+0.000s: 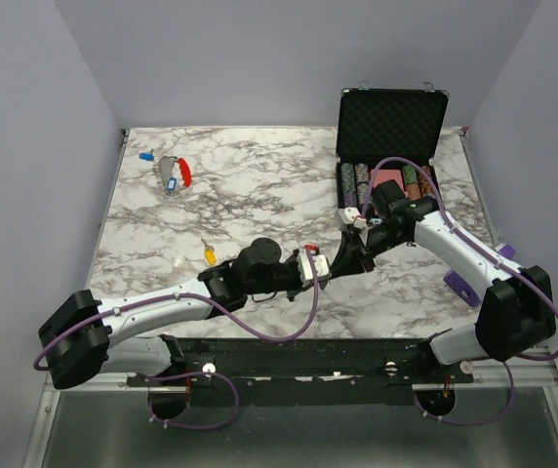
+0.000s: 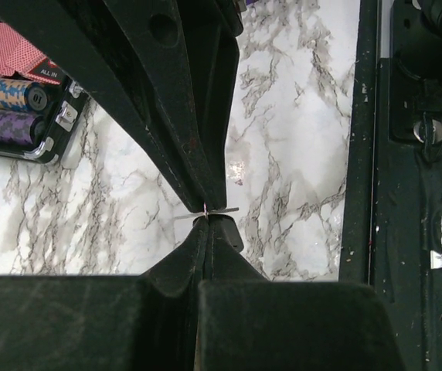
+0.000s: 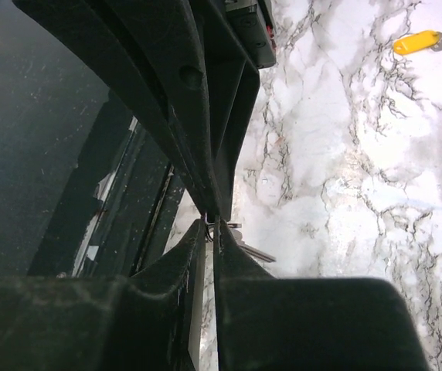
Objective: Put the keys on the keyring
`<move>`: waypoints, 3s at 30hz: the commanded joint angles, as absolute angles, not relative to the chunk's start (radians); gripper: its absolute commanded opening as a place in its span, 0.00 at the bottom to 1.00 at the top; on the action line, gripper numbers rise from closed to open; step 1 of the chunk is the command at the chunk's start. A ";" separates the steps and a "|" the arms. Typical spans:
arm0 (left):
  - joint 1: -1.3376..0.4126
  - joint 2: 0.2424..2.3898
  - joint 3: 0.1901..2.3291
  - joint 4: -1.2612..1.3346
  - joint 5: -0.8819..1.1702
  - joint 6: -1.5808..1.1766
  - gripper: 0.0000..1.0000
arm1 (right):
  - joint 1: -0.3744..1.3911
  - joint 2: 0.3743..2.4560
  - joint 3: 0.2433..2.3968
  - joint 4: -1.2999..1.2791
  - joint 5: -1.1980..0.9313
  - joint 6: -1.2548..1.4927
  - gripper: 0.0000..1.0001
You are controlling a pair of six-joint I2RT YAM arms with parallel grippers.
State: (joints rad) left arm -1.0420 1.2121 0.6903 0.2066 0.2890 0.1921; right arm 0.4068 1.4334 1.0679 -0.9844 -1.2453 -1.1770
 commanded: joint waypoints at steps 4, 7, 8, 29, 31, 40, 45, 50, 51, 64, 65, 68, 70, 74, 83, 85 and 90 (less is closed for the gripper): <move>-1.037 1.164 0.646 0.278 0.272 0.123 0.00 | 0.419 1.419 1.077 -0.997 -1.230 -1.187 0.01; -1.032 1.143 0.627 0.287 0.265 0.100 0.12 | 0.419 1.419 1.092 -1.022 -1.236 -1.193 0.01; -1.029 1.125 0.615 0.290 0.262 0.092 0.23 | 0.419 1.419 1.098 -1.028 -1.236 -1.189 0.01; -0.945 1.084 0.590 0.317 0.420 -0.100 0.50 | 0.443 1.433 1.100 -1.052 -1.164 -1.206 0.01; -0.945 1.098 0.598 0.342 0.439 -0.104 0.50 | 0.445 1.436 1.100 -1.040 -1.151 -1.184 0.01; -0.946 1.157 0.620 0.364 0.502 -0.129 0.46 | 0.451 1.437 1.104 -0.997 -1.129 -1.120 0.01; -0.953 1.195 0.640 0.365 0.471 -0.130 0.41 | 0.451 1.437 1.104 -0.999 -1.134 -1.118 0.01; -0.956 1.218 0.657 0.370 0.449 -0.130 0.39 | 0.453 1.439 1.103 -0.997 -1.134 -1.115 0.01; -0.956 1.219 0.658 0.371 0.451 -0.130 0.39 | 0.453 1.439 1.103 -0.997 -1.134 -1.115 0.01; -0.959 1.249 0.666 0.351 0.469 -0.123 0.27 | 0.453 1.436 1.106 -0.996 -1.135 -1.112 0.01; -0.959 1.250 0.666 0.347 0.469 -0.120 0.27 | 0.451 1.437 1.106 -0.997 -1.135 -1.111 0.01; -0.959 1.258 0.669 0.341 0.469 -0.117 0.25 | 0.453 1.437 1.104 -0.996 -1.137 -1.112 0.01; -0.959 1.262 0.676 0.333 0.472 -0.114 0.22 | 0.454 1.437 1.104 -0.996 -1.137 -1.112 0.01; -0.959 1.273 0.687 0.322 0.477 -0.109 0.15 | 0.454 1.439 1.104 -0.996 -1.137 -1.111 0.01; -0.959 1.253 0.666 0.353 0.453 -0.123 0.00 | 0.457 1.439 1.104 -0.994 -1.138 -1.106 0.08; -0.959 1.220 0.600 0.437 0.408 -0.161 0.00 | 0.459 1.437 1.108 -0.985 -1.152 -1.082 0.28; -0.959 1.128 0.410 0.746 0.345 -0.256 0.00 | 0.457 1.436 1.137 -1.000 -1.215 -1.042 0.52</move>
